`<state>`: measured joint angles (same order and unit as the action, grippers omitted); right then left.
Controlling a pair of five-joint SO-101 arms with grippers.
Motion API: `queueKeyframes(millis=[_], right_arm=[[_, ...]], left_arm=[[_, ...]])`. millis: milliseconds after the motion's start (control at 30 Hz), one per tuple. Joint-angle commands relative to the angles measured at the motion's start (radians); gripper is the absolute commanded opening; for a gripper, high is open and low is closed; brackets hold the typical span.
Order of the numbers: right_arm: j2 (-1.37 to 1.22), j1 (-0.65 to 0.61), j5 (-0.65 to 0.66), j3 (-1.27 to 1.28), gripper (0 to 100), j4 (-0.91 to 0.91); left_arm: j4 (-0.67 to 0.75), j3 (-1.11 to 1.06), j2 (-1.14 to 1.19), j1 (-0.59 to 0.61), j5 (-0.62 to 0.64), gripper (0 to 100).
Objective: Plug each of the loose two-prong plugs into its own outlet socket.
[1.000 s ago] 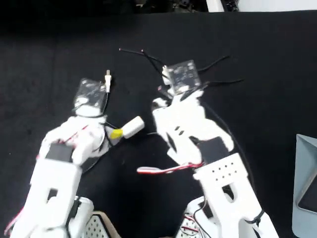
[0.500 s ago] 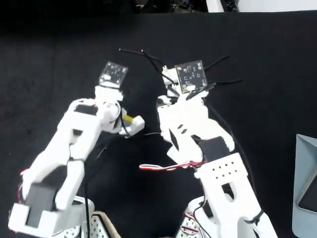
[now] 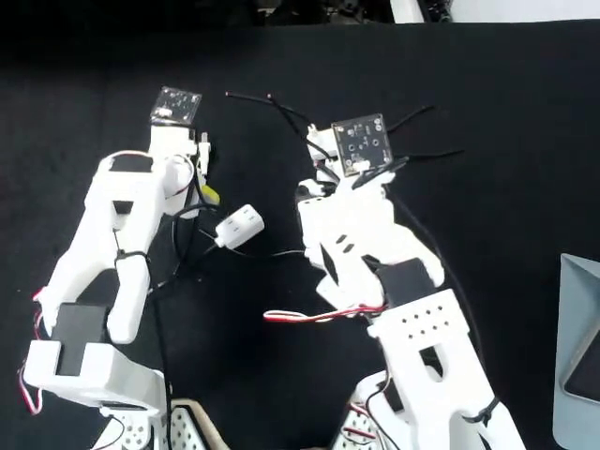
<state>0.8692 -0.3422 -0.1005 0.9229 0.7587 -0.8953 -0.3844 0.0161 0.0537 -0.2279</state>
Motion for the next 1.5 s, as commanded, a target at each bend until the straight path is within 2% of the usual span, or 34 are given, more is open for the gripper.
queueKeyframes(millis=[0,167,300,400,600,867,1033,1267,1467], right_arm=[[0.019,0.012,-0.008,-0.007,1.1,-0.02],[0.019,0.015,-0.008,-0.007,1.1,-0.02],[0.019,0.017,-0.006,-0.007,1.1,-0.02],[0.019,0.017,-0.005,-0.007,1.1,-0.02],[0.019,0.017,-0.003,-0.007,1.1,-0.02],[0.019,0.017,-0.003,-0.007,1.1,-0.02],[0.019,0.017,-0.003,-0.007,1.1,-0.018],[0.019,0.017,-0.003,-0.007,1.1,-0.014],[0.019,0.017,-0.002,-0.005,1.1,-0.014]], left_arm=[[-0.075,0.074,-0.107,-0.024,-0.012,30],[-0.166,0.073,-0.161,-0.131,-0.041,30],[-0.166,0.067,-0.123,-0.189,-0.06,31],[-0.133,0.071,-0.04,-0.196,-0.061,34],[-0.089,0.156,0.167,-0.194,-0.061,34],[-0.098,0.222,0.232,-0.203,-0.061,16],[-0.181,0.229,0.23,-0.225,-0.055,12],[-0.305,0.183,0.112,-0.228,-0.06,6],[-0.319,-0.019,-0.152,-0.229,-0.069,8]])
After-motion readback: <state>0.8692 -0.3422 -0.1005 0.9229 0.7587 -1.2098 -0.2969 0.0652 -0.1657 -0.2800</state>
